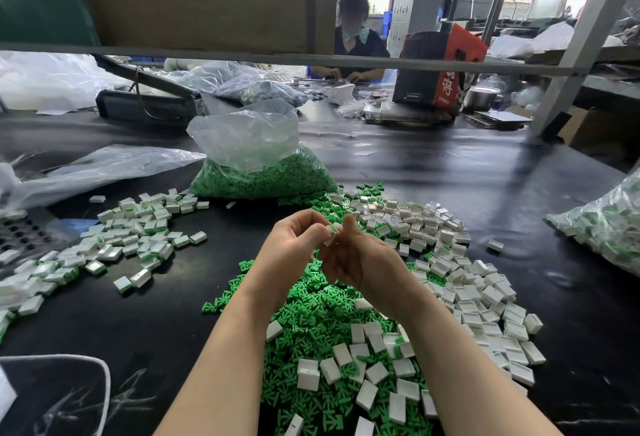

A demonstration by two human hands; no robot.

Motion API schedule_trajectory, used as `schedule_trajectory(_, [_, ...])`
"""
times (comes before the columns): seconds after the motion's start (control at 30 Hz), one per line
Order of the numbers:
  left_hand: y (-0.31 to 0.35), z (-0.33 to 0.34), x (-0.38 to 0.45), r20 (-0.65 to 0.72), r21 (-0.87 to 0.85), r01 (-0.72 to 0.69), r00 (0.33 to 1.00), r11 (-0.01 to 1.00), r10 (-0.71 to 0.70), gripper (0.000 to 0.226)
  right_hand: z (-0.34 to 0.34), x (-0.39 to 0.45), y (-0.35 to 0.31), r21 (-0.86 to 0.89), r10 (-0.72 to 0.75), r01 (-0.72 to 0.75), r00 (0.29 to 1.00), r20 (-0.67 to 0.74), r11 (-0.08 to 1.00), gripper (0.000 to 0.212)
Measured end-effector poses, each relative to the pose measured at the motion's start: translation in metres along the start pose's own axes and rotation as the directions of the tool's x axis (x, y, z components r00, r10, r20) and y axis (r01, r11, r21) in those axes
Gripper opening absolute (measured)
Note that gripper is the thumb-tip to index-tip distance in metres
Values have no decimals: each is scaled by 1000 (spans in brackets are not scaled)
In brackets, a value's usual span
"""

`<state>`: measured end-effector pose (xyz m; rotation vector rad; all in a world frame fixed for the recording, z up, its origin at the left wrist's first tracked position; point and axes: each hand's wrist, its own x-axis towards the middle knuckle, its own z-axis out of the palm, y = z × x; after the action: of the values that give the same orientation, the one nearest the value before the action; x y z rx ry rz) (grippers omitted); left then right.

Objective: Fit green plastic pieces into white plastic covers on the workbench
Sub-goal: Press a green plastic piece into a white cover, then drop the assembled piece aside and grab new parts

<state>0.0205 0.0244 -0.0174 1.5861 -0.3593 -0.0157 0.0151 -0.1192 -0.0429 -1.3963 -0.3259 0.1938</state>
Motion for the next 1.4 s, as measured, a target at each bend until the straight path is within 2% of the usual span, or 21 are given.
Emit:
schedule_trajectory(0.2, [-2,-4,0,-8,-24,32,999,999,-32,9,-2,-1,-2,-4,-4,4,999,-33,1000,58])
schedule_trajectory(0.53, [-1,-7,0,-5,4,21,1000,1000,-21,13,-6,-3,-8,-38,-30,27,998,-58,999,42])
schedule_trajectory(0.6, [-1,-9,0,-47,-28,60,997,998,-62,15,-8,-4,-9,-97,-35,28,997,-72,995,39])
schedule_trajectory(0.67, [-4,-14,2,-145,-132,140,977,981,-159,14,-9,-6,-10,-240,-40,12,993,-112,971,34])
schedule_trajectory(0.77, [-8,-31,5,-317,-428,235,865,872,-389,12,-12,-5,-10,-558,-64,-73,973,-222,827,24])
schedule_trajectory(0.87, [-12,-56,5,-364,-735,157,731,660,-578,11,-18,-3,-7,-812,-113,-232,933,-341,536,10])
schedule_trajectory(0.97, [-16,-77,3,-349,-873,20,671,487,-654,19,-26,-7,-5,-887,-216,-402,867,-449,227,20])
schedule_trajectory(1.07, [-20,-91,3,-388,-902,-107,624,418,-679,24,-36,-11,-7,-850,-270,-524,813,-516,48,30])
schedule_trajectory(1.13, [-22,-97,3,-437,-896,-226,598,382,-672,29,-41,-13,-8,-813,-229,-581,795,-562,-21,35])
schedule_trajectory(1.27, [-19,-102,-3,-517,-852,-411,568,323,-641,37,-44,-16,-8,-747,-72,-665,746,-662,-24,40])
schedule_trajectory(1.33, [-17,-102,-5,-522,-848,-438,587,300,-619,39,-43,-16,-7,-744,-52,-666,745,-665,-40,34])
schedule_trajectory(1.4, [-15,-99,-5,-503,-863,-395,621,314,-601,40,-42,-16,-7,-753,-75,-657,753,-654,-32,30])
